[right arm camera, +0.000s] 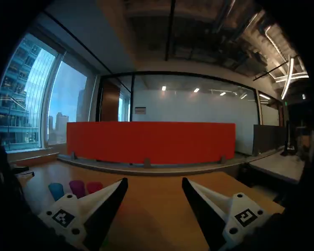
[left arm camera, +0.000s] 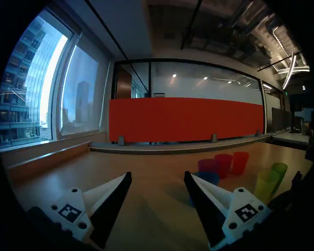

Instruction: Pour water

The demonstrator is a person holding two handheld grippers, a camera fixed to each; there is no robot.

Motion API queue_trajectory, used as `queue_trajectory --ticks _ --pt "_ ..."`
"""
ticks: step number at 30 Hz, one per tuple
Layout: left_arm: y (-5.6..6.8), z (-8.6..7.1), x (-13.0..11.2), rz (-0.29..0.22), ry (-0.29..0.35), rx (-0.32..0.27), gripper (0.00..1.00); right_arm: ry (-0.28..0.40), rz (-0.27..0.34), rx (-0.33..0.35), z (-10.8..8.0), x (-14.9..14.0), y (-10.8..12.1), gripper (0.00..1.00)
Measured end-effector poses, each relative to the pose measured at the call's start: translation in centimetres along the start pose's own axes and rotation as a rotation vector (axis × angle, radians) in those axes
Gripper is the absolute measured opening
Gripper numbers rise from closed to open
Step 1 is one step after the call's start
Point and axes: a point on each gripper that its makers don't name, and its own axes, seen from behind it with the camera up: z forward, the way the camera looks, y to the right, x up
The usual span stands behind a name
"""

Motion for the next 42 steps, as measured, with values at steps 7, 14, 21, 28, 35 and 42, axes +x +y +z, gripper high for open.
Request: queue_trajectory --ticks 7,14,21,28,35,42 --pt "0.0 -0.1 0.0 0.000 0.000 0.000 0.93 0.011 -0.023 0.008 0.0 -0.2 0.8 1.00" --pt "0.0 -0.1 0.0 0.000 0.000 0.000 0.93 0.017 -0.020 0.023 0.4 -0.4 1.3 1.00" --pt "0.1 0.0 0.0 0.000 0.000 0.000 0.93 0.039 -0.008 0.032 1.0 -0.5 1.3 1.00" --pt "-0.2 -0.1 -0.1 0.000 0.000 0.007 0.93 0.050 0.010 0.001 1.7 -1.5 1.6 1.00" --pt "-0.2 0.0 0.1 0.000 0.000 0.011 0.93 0.039 0.010 -0.003 1.9 -3.6 1.2 1.00" --pt "-0.3 0.0 0.1 0.001 -0.001 0.012 0.93 0.045 0.024 -0.004 2.1 -5.0 1.0 1.00"
